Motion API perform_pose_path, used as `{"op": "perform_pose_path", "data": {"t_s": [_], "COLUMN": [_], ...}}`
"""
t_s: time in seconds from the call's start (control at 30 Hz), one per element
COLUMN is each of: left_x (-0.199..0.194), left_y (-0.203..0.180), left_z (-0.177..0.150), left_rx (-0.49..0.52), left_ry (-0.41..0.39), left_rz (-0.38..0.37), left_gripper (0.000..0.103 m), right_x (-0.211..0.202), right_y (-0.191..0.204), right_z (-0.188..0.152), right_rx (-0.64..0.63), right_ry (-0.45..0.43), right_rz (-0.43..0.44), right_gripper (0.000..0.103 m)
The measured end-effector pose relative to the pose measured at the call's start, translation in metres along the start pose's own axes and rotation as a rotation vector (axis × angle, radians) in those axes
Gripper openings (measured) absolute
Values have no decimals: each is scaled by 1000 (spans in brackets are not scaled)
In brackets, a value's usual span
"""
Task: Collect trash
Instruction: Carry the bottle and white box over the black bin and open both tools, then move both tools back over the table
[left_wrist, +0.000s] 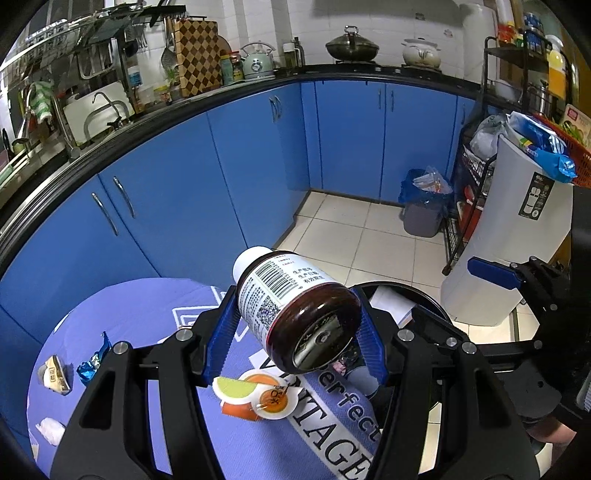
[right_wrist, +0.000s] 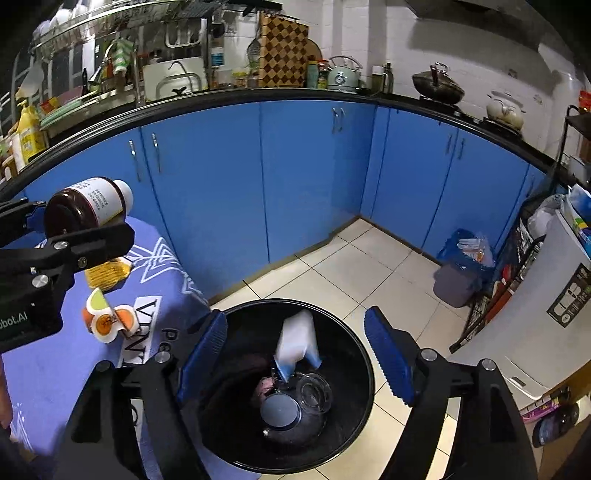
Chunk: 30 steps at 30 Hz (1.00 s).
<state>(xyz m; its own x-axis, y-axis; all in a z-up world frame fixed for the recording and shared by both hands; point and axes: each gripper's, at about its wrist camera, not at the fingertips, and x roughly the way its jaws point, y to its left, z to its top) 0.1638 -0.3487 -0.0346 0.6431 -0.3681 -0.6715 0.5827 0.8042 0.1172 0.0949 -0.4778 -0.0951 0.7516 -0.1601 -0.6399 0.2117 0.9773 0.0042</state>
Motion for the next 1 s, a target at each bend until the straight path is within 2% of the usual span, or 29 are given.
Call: {"op": "perform_pose_path", "data": {"t_s": [0.47, 0.5, 0.63, 0.73, 1.0], "left_x": [13, 12, 7, 6, 0], "left_y": [-35, -38, -43, -43, -22], "left_z": [21, 24, 27, 27, 14], "left_rx": [46, 50, 57, 57, 20], "left_ry": [-2, -8, -40, -45, -22], "left_rz": [-72, -75, -59, -47, -21], "left_gripper": [61, 63, 87, 95, 97], "right_x": [-3, -4, -8, -11, -19], "right_y": [-32, -33, -38, -37, -10], "right_z": [-16, -17, -20, -20, -15], "right_rx": [61, 63, 68, 68, 53], "right_ry": [24, 24, 23, 21, 11], "right_rz": [-39, -39, -39, -30, 66], "right_gripper": [75, 75, 75, 75, 75]}}
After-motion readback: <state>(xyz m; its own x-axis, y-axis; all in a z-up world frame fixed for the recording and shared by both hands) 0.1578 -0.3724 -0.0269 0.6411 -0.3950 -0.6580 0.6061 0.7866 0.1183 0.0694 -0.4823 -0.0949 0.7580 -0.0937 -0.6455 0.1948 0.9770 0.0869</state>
